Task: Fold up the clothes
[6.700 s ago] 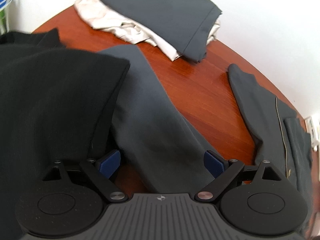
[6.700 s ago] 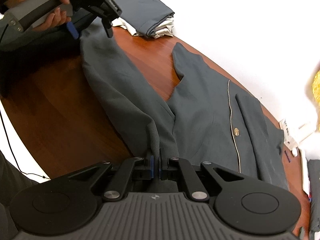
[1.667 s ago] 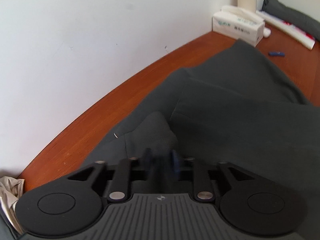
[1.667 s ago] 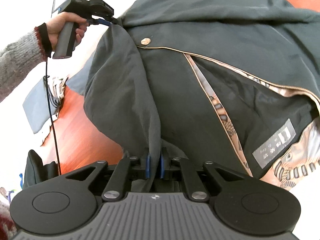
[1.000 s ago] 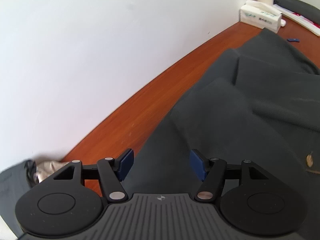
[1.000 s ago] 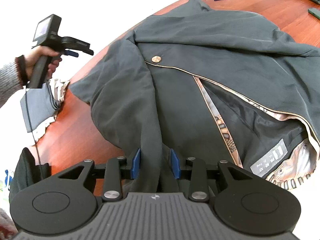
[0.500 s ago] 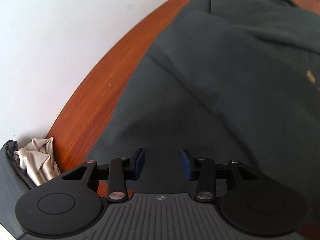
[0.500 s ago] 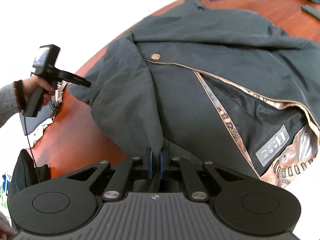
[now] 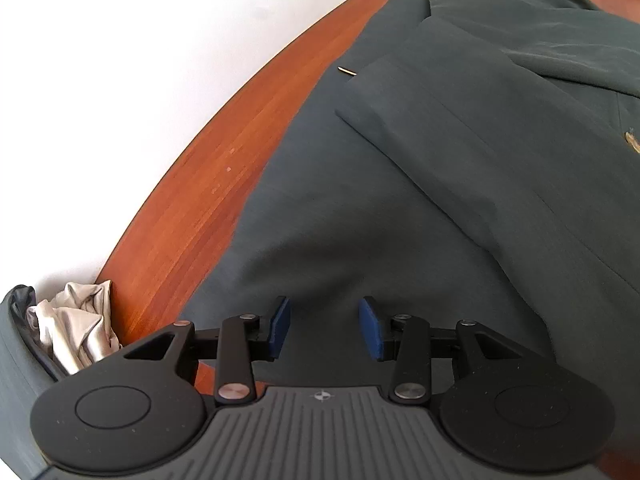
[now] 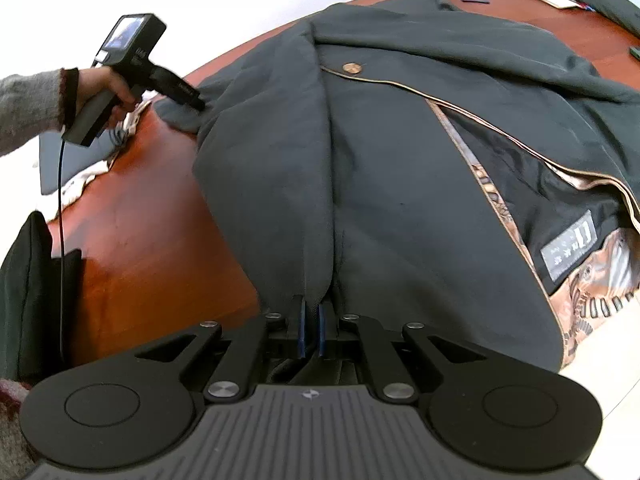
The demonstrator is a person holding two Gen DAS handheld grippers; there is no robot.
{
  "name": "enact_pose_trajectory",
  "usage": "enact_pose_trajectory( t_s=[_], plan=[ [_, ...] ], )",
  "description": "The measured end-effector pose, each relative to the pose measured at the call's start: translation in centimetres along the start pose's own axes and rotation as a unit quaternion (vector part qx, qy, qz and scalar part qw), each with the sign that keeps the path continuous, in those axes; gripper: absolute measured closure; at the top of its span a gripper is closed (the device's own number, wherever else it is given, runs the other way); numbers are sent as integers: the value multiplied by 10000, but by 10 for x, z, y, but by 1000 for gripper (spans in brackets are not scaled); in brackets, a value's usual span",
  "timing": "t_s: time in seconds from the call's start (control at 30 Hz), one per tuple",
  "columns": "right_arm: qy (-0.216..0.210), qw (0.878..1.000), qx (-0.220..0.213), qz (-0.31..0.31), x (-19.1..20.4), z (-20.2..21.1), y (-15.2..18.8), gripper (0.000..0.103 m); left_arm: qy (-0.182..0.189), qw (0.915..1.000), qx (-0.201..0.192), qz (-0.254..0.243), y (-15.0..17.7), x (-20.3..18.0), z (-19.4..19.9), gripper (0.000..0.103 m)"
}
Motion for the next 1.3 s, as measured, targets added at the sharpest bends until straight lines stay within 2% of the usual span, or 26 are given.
enact_pose_trajectory(
  t_s=[0.13, 0.2, 0.43, 0.6, 0.83, 1.03, 1.3],
  plan=[
    [57, 9999, -8, 131, 8, 13, -8, 86, -115, 9997, -5, 219, 0, 9, 6, 63],
    [170, 9995, -137, 237, 11, 25, -17, 75, -27, 9995, -139, 298, -2, 11, 17, 63],
    [311, 9966, -572, 514, 19, 43, -51, 74, 409, 9962, -729, 249, -20, 0, 69, 62],
    [255, 9950, -571, 778, 20, 26, -67, 74, 673, 9929, -977, 16, -38, -27, 83, 59],
    [133, 9939, -356, 1031, 18, -7, -77, 74, 971, 9898, -1024, -209, -63, -72, 76, 56],
    [15, 9964, -104, 836, 10, -27, -72, 74, 968, 9899, -986, -311, -85, -94, 59, 56],
    [-82, 9983, 202, 537, -2, -47, -53, 74, 877, 9927, -775, -295, -101, -105, 34, 56]
  ],
)
Point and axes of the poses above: each gripper's, at about its wrist camera, not at the fingertips, and z roughly against the way its jaws point, x to its left, y to its underside, the point moved 8 cm from there along -z, roughly the way its jaws point, and after that the axes turned 15 degrees about -y, right-handed, at the moved point
